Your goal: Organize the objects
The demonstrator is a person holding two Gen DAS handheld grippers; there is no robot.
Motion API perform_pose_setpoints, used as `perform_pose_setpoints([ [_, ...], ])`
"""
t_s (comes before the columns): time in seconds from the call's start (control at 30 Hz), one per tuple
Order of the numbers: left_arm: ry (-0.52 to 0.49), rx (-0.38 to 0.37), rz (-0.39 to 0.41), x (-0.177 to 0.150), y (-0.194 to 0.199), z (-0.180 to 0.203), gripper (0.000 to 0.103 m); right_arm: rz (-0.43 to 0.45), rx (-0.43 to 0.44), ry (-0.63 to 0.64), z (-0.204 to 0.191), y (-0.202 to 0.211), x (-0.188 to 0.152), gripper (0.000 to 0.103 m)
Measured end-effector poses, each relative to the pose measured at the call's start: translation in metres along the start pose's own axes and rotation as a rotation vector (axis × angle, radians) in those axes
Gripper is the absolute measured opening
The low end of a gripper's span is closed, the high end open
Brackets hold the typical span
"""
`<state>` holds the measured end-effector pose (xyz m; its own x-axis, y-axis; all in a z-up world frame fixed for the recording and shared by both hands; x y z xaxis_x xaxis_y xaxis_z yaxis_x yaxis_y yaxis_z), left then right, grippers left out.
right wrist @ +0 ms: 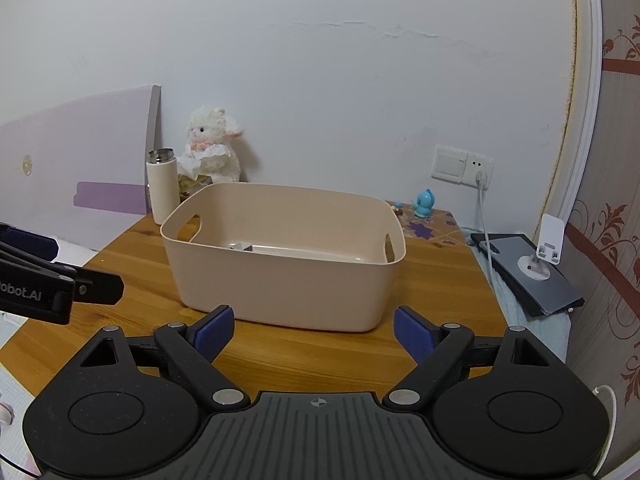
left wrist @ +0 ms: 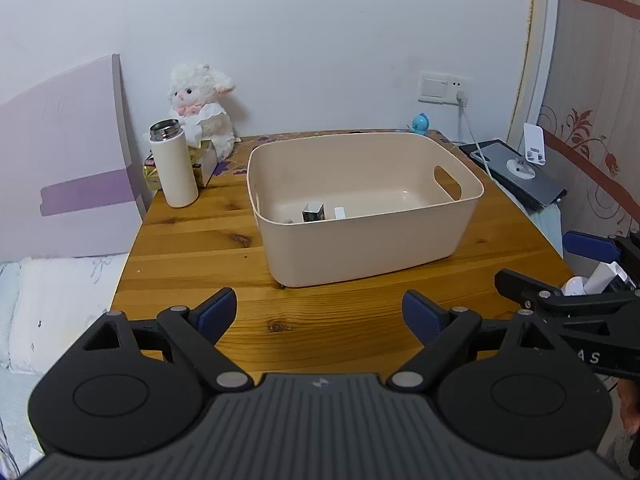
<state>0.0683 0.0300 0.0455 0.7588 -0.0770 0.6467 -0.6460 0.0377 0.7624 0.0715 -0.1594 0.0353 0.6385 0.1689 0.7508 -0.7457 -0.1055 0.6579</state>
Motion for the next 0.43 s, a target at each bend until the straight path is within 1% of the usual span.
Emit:
perform_pose_setpoints([
  [0.13,-0.011,0.003,0.007,-0.0004,0.0023,0.0029,0.091,-0.003,-0.001,-0.013,0.0029,-0.0014,-0.0017,0.089],
  [0.33,-0.011,-0.027,0.018,0.0019,0.0028,0.0069,0.091,-0.008,-0.007,-0.023,0.0061,-0.0044,-0.0032,0.089],
  [0.43,-0.013,-0.030,0.020,0.0021,0.0012,0.0078,0.091,-0.014,-0.010,-0.026,0.0076,-0.0070,-0.0042,0.089],
])
Point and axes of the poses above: each gripper's, at about its wrist camera, not at the fingertips, and y roughly against the way its jaws point, z to its right, x to its top, the point moved 8 cm from there along -y, roughly the way its jaws point, and after that the axes turned 10 degrees about -z, right-handed, at the moved point
